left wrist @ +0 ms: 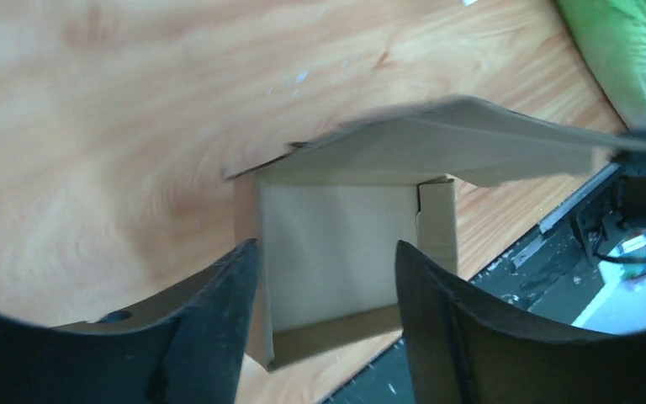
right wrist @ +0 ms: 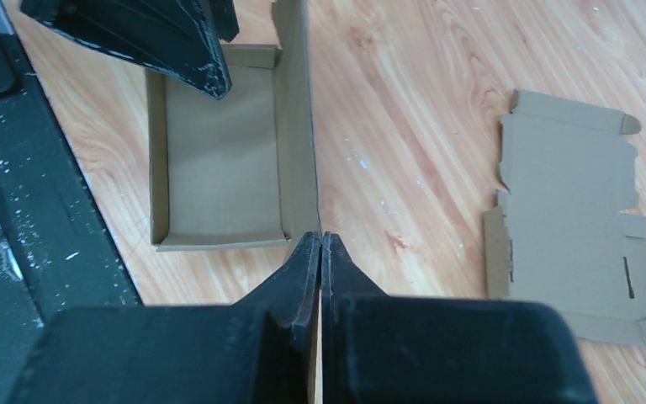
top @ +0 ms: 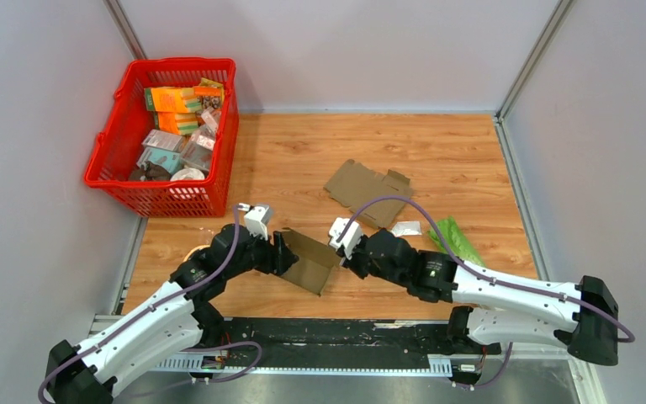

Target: Fold the paper box

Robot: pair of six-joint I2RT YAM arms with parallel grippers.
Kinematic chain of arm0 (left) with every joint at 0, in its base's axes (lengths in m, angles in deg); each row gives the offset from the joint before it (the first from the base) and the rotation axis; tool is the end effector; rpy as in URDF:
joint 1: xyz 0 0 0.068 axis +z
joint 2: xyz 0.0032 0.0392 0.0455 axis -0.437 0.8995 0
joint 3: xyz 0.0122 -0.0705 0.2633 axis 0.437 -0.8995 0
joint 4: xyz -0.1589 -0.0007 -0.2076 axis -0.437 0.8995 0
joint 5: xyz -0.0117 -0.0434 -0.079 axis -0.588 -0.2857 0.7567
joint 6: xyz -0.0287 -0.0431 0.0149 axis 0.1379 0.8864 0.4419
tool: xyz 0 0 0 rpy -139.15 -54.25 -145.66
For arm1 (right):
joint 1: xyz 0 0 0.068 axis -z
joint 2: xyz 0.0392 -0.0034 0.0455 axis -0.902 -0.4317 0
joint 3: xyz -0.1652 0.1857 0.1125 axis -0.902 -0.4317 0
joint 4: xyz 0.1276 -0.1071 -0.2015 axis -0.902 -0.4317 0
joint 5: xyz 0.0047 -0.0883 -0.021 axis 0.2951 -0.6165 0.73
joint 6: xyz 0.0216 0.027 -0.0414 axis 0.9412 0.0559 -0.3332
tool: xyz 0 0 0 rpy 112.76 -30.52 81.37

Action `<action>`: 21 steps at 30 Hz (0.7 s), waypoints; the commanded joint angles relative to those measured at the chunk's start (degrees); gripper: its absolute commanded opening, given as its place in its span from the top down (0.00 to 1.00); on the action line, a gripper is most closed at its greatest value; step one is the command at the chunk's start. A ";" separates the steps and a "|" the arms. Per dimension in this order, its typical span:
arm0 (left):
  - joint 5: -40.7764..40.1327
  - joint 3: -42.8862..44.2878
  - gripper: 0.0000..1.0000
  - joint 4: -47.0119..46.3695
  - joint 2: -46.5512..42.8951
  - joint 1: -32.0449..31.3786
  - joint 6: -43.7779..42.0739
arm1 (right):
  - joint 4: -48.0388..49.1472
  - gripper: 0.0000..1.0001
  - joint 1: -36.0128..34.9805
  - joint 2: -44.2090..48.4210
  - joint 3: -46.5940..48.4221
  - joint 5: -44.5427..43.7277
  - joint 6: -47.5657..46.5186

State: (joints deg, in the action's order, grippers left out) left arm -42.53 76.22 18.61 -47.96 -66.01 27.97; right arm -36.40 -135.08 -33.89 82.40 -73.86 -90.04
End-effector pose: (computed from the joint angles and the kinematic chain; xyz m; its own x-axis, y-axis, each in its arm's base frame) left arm 0.1162 -0.1019 0.2127 -0.7477 -0.1220 -0.6527 0.3247 0.7903 -0.5196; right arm 0.0834 0.2135 0.2642 -0.0694 -0.5417 -0.8377 -0.8692 0.4449 -0.2157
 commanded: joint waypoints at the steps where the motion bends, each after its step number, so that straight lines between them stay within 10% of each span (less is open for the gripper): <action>1: 3.14 0.62 0.37 -15.90 -0.91 -0.07 -15.81 | 2.71 1.00 4.90 0.76 1.61 10.22 -3.74; 11: -6.59 0.62 0.35 -9.68 -2.05 -0.07 -21.03 | -2.39 1.00 6.67 -6.19 5.13 14.80 -2.60; 21: 0.32 -11.07 0.23 -24.53 -12.43 -0.07 -23.81 | -4.05 1.00 6.93 -4.34 6.00 18.57 -1.72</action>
State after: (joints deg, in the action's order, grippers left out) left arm -44.71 64.63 -0.56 -60.50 -66.03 8.30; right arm -40.97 -128.45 -39.70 85.88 -58.05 -92.12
